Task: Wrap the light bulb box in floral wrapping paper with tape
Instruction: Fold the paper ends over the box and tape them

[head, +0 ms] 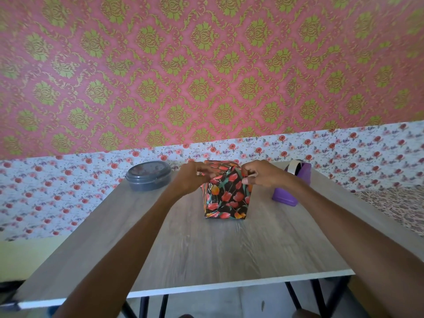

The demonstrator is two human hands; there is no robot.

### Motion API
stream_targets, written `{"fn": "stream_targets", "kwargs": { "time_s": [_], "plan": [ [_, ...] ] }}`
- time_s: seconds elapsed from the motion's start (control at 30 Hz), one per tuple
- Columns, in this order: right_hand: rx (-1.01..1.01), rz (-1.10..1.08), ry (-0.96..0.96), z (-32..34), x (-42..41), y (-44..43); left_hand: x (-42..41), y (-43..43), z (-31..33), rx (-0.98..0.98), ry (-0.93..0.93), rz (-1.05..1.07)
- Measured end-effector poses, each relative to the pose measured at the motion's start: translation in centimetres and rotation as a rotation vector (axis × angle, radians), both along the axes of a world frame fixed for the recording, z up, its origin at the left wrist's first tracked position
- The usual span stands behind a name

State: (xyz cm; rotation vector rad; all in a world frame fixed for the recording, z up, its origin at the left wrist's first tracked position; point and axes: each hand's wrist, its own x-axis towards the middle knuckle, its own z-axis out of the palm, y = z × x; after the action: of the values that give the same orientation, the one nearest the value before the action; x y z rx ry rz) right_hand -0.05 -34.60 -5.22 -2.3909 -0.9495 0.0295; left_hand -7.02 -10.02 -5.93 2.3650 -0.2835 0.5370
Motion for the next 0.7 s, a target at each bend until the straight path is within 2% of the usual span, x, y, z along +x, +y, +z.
{"fn": "stream_targets", "kwargs": {
  "time_s": [0.13, 0.3, 0.43, 0.5, 0.63, 0.7],
  "plan": [
    [-0.054, 0.027, -0.025, 0.5, -0.2, 0.1, -0.4, 0.1, -1.3, 0.092, -0.006, -0.034],
    [-0.130, -0.002, -0.037, 1.2, -0.8, 0.2, -0.3, 0.2, -1.7, 0.072, -0.016, -0.066],
    [0.089, 0.136, 0.046, 2.8, -3.1, 0.4, -0.3, 0.2, -1.3, 0.133, -0.014, -0.113],
    [0.085, 0.179, -0.049, 3.5, -4.1, 0.9, -0.2, 0.1, -0.9, 0.174, -0.009, -0.119],
    [-0.195, 0.135, -0.335, 4.0, -4.5, 2.3, -0.2, -0.5, -0.3, 0.263, -0.007, -0.119],
    [-0.234, 0.097, -0.411, 3.6, -4.5, 2.7, -0.4, -0.6, -0.1, 0.295, -0.018, -0.121]
  ]
}}
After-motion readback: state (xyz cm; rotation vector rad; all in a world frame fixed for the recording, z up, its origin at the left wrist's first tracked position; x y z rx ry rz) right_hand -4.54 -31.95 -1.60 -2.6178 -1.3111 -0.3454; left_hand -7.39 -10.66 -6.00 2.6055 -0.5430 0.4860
